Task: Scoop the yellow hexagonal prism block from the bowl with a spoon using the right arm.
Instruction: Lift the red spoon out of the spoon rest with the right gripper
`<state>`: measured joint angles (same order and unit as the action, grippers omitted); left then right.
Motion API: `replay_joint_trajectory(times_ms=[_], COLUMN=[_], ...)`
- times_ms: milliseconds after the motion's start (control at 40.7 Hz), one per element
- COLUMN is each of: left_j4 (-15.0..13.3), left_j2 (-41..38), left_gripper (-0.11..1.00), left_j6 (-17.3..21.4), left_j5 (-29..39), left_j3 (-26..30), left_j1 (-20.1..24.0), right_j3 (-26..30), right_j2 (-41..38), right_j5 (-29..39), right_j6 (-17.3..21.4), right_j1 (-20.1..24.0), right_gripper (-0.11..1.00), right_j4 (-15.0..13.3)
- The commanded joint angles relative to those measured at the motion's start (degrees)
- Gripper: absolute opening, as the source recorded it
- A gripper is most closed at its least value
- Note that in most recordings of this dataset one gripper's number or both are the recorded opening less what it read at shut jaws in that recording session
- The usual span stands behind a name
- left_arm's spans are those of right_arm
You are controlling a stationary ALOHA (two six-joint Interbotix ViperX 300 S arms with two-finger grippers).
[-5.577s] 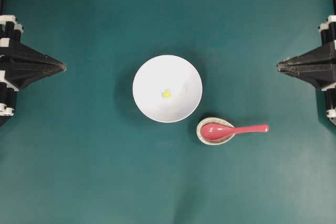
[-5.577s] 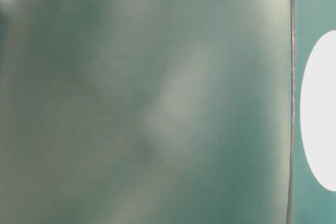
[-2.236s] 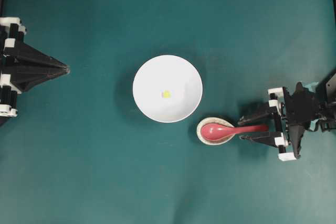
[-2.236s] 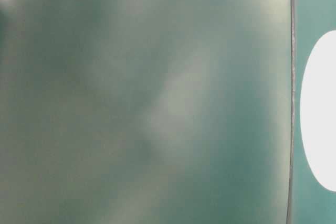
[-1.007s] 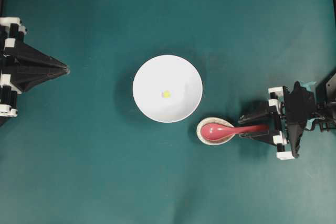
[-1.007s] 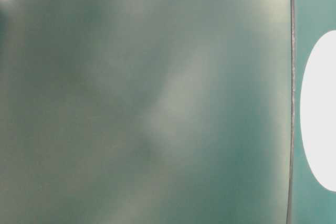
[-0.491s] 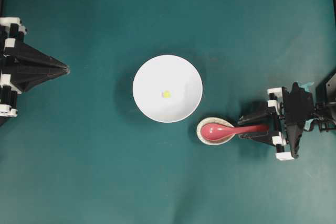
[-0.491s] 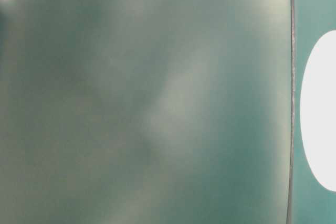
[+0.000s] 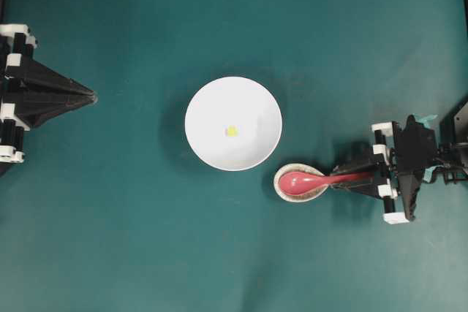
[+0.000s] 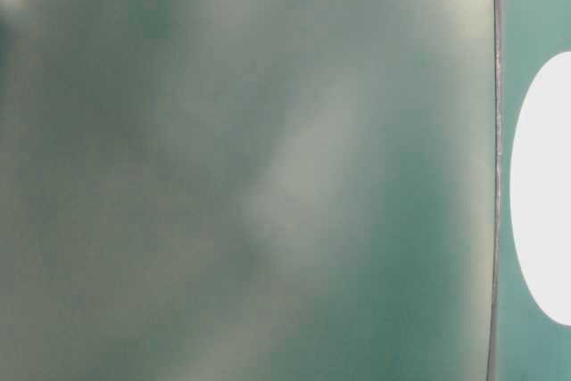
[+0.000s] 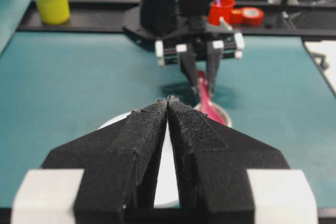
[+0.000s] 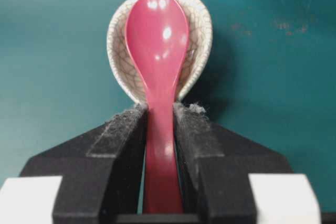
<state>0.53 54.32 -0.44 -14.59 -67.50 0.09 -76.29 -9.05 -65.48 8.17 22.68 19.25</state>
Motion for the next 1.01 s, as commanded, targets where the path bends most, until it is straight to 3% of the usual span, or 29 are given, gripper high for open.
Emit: replay_joint_trajectory(times_ms=[0, 246, 663, 983], left_j4=[0.2, 0.2, 0.2, 0.2], left_j2=[-0.4, -0.4, -0.4, 0.4], left_gripper=[0.11, 0.11, 0.11, 0.11], left_j6=[0.0, 0.0, 0.0, 0.0], left_j5=[-0.3, -0.3, -0.3, -0.2], left_j3=[1.6, 1.6, 1.6, 1.8], left_j1=[0.0, 0.0, 0.0, 0.0], right_j3=[0.8, 1.5, 1.8, 5.0], right_j2=[0.7, 4.9, 20.1, 34.5], right_j5=[0.1, 5.2, 18.5, 38.1], right_j6=[-0.1, -0.2, -0.9, -1.5], right_j1=[0.2, 0.2, -1.6, -8.9], right_gripper=[0.24, 0.24, 0.24, 0.24], right_j4=[-0.1, 0.0, 0.1, 0.1])
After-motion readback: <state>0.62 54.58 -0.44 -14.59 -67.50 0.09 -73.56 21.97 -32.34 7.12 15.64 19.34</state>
